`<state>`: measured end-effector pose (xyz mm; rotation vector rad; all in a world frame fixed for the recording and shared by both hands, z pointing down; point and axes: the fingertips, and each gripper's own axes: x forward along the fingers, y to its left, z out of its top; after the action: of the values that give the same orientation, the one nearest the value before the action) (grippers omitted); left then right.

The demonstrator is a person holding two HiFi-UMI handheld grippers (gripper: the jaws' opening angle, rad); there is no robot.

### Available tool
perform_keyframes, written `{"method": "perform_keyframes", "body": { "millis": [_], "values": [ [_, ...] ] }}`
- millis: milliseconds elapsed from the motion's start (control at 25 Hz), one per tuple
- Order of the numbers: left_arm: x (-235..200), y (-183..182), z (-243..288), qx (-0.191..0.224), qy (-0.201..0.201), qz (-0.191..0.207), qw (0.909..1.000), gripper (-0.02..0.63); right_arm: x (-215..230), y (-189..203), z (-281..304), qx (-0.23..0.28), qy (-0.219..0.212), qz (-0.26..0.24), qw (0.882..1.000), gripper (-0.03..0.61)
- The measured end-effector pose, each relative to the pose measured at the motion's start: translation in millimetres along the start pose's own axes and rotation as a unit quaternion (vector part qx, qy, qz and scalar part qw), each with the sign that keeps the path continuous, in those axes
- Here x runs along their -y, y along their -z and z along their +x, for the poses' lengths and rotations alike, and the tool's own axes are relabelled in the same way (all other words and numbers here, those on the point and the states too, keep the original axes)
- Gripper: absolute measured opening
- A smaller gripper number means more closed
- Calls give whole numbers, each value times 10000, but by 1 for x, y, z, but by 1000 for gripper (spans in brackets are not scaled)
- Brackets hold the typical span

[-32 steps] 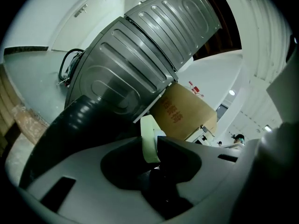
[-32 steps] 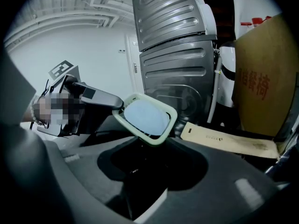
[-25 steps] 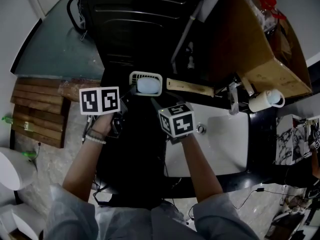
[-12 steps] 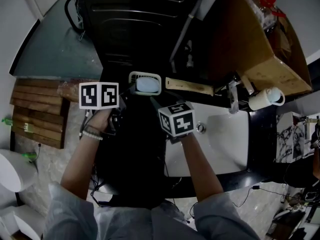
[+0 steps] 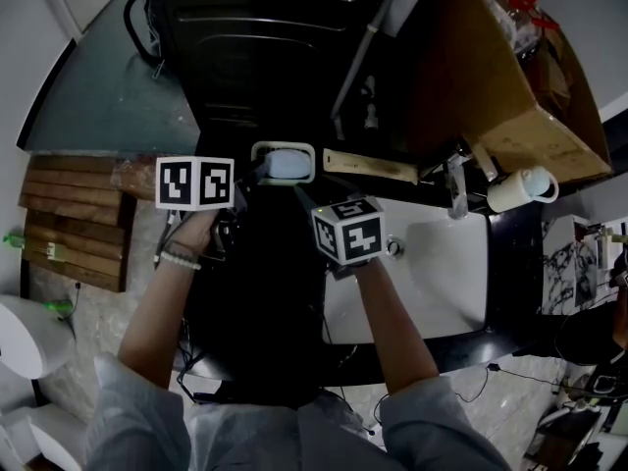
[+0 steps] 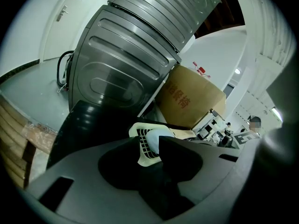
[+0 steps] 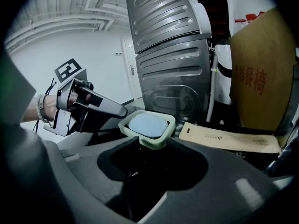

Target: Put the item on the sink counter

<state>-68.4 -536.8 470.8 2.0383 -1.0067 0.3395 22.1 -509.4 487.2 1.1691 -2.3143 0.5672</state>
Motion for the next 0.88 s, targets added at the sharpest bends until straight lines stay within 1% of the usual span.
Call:
{"method": "perform_keyframes", "body": {
  "millis": [80, 200, 360, 480, 560, 600, 680, 880],
  "values": [
    [3, 1, -1, -42, 36, 65, 10000, 107, 1, -3, -4, 79, 31, 79, 9999, 176],
    [8, 1, -4, -71, 16, 276, 9996, 106, 5, -7, -12, 240, 106, 237, 9994, 175],
    [20, -3, -15, 58, 106, 476, 9988, 103, 3, -14, -25, 497, 114, 543, 9972, 167],
    [30, -5, -26, 207, 140, 623, 9977, 57, -2, -19, -38, 694, 93, 686, 9952, 164],
    [36, -6, -34, 285, 109, 780, 9965, 29, -4, -22, -46, 801, 178, 724, 9940, 70],
    [39, -7, -38, 326, 106, 852, 9958, 18, -6, -24, -50, 865, 208, 749, 9932, 59],
    [46, -9, -48, 437, 149, 960, 9943, 6, -10, -29, -59, 994, 225, 806, 9915, 12],
    [65, -14, -77, 703, 213, 1331, 9884, 5, -27, -35, -82, 1206, 235, 870, 9886, 0]
  ]
}}
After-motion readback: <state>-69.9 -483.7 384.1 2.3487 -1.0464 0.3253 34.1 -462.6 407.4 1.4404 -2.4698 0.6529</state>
